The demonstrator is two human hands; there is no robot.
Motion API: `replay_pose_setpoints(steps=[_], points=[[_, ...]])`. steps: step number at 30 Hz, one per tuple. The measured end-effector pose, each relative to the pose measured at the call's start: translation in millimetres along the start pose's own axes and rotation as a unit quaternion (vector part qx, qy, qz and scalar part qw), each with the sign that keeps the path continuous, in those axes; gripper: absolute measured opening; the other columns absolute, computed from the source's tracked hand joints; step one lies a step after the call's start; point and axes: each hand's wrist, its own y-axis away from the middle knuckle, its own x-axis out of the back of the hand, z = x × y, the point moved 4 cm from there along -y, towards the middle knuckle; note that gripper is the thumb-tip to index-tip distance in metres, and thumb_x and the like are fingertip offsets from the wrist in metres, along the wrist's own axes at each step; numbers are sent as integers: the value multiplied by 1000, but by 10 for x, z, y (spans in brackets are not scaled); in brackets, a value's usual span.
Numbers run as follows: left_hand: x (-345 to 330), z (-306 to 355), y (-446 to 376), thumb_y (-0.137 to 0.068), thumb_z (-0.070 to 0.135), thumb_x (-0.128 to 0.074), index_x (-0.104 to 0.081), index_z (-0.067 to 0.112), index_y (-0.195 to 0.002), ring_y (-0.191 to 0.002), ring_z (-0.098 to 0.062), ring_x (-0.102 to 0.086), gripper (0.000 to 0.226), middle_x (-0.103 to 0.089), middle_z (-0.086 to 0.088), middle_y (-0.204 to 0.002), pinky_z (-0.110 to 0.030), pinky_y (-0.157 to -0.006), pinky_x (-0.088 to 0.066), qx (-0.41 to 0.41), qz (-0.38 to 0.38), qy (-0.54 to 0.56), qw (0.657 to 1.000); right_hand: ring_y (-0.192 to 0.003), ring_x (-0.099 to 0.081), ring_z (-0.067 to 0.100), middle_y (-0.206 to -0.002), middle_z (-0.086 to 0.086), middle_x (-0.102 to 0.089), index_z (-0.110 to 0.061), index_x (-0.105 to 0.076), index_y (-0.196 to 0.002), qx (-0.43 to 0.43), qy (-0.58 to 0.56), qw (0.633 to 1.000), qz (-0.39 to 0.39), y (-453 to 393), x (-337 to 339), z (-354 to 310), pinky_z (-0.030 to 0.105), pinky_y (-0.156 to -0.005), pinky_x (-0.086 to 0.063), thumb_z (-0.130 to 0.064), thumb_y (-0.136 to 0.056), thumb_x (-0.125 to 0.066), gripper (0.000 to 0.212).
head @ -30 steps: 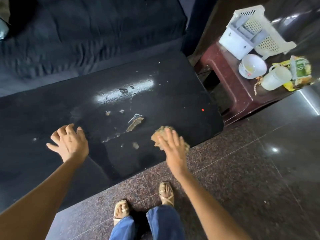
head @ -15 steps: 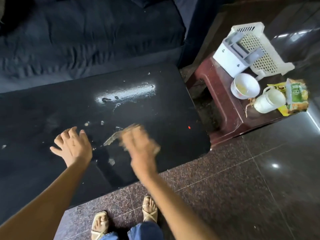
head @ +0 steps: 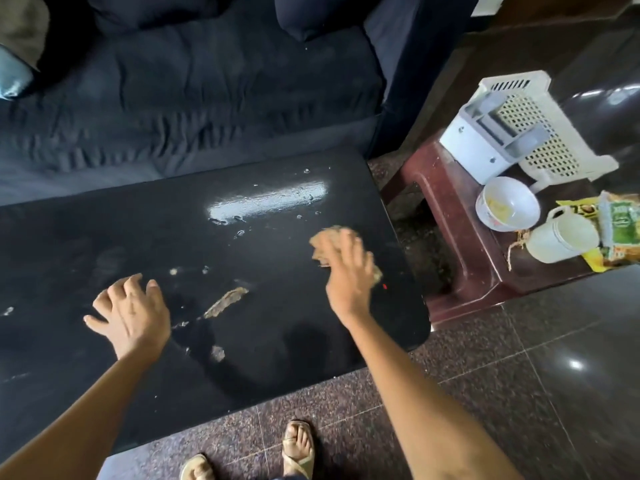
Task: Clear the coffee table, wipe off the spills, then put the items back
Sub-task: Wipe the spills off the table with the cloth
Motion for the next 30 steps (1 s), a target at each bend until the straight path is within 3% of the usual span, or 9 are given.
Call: replay_pose_setpoints(steps=[5,9,13,15,17,22,24,27,30], points=[[-65,200,70,-98,27,-36,-51,11,-130,-133,-33,-26,38,-44,-11,-140,-58,-112,-12,-11,-10,18,1000,-136,-30,36,-152,13,-28,-23,-43,-139,-202,-40,978,19,29,112,794,53,-101,-34,9,-74,-55,73],[8,197,-49,-99,27,-37,-50,11,-131,-135,-33,-25,38,-43,-10,-141,-57,-112,-9,-25,-2,33,999,-129,-38,37,-145,17,-37,-20,-47,-135,-284,-108,949,86,-132,196,308,49,-91,-39,9,-72,-50,69],[90,-25,-168,-99,27,-35,-50,10,-131,-135,-33,-25,39,-43,-11,-141,-57,-111,-10,-4,8,22,1000,-83,-61,23,-106,4,-56,-22,-51,-114,33,-40,996,79,280,260,-1188,33,-53,-50,-6,-82,-43,37],[153,-94,-215,-99,26,-35,-49,9,-132,-134,-33,-25,39,-43,-12,-141,-56,-111,-11,8,8,30,999,-104,-58,26,-126,6,-53,-24,-49,-124,318,1,948,-30,819,-9,-1821,40,-72,-53,-12,-82,-39,45],[210,-113,-235,-99,26,-34,-49,8,-131,-133,-34,-25,39,-42,-14,-141,-54,-110,-15,3,5,29,1000,-126,-45,26,-144,3,-42,-28,-46,-131,412,25,908,-76,1094,-260,-1888,40,-93,-47,-15,-80,-36,54],[325,-64,-199,-99,24,-36,-52,5,-127,-131,-36,-26,38,-44,-17,-136,-52,-101,-32,-46,-24,72,996,-115,-52,31,-134,6,-50,-21,-49,-123,272,-54,958,-73,794,-9,-1259,44,-81,-51,-2,-72,-51,55],[248,-28,-113,-98,22,-39,-55,4,-124,-127,-37,-30,35,-48,-18,-132,-48,-101,-32,-64,-47,77,994,-107,-57,17,-124,-4,-56,-24,-46,-125,88,-202,972,-84,596,30,-781,40,-83,-52,1,-80,-44,51],[101,127,50,-95,18,-46,-60,1,-116,-117,-39,-47,30,-60,-21,-120,-39,-101,-33,-128,-80,88,985,-81,-58,13,-114,1,-62,-20,-41,-130,-244,-449,856,-83,471,210,-240,31,-69,-49,-8,-87,-49,45],[56,424,298,-92,23,-55,-67,6,-106,-97,-29,-64,25,-70,-14,-103,-31,-88,-45,-116,-150,191,963,-85,-64,17,-109,13,-64,-4,-52,-123,-347,-713,592,-141,541,503,-211,31,-79,-48,-6,-96,-42,29]])
